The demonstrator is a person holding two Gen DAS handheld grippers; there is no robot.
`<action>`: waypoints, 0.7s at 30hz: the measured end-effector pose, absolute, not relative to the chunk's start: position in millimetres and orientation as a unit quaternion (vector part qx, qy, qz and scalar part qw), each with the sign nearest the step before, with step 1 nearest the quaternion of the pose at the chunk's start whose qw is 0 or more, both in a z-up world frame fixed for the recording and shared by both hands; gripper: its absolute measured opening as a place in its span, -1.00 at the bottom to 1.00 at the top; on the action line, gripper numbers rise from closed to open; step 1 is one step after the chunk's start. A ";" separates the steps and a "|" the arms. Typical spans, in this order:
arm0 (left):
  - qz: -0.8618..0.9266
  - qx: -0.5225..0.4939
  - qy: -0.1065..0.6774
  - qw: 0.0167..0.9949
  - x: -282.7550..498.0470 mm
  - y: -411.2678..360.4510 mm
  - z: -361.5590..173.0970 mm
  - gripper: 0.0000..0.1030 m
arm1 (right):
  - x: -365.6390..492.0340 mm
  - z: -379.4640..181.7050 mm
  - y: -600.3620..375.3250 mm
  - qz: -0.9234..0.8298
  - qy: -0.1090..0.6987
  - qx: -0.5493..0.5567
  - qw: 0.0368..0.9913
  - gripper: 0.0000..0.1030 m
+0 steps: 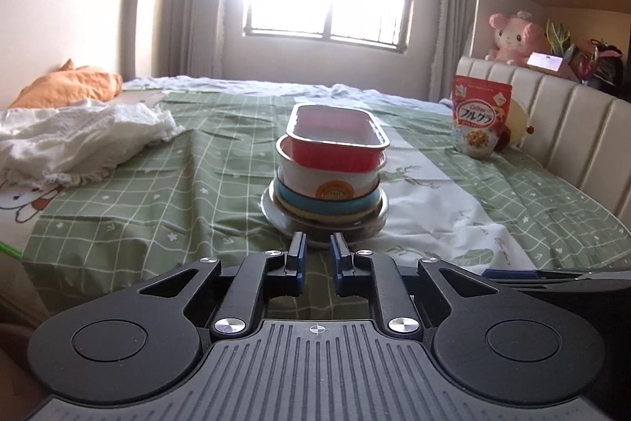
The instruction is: Organize plates and bowls
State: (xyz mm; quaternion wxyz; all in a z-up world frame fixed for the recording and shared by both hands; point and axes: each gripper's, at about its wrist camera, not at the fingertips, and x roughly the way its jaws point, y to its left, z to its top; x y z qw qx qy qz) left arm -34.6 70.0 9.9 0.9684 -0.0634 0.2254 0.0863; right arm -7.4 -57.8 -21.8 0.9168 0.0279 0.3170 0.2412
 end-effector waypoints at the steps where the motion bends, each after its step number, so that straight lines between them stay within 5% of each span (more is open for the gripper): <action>1: 0.079 -0.059 0.232 0.968 -35.6 66.8 10.1 -0.70 | -10.1 -20.8 -59.3 0.235 0.314 0.024 0.920 0.42; 21: 0.077 -0.079 0.275 0.955 -37.4 59.5 2.6 -0.70 | -14.0 -21.3 -64.4 0.223 0.318 0.009 0.921 0.46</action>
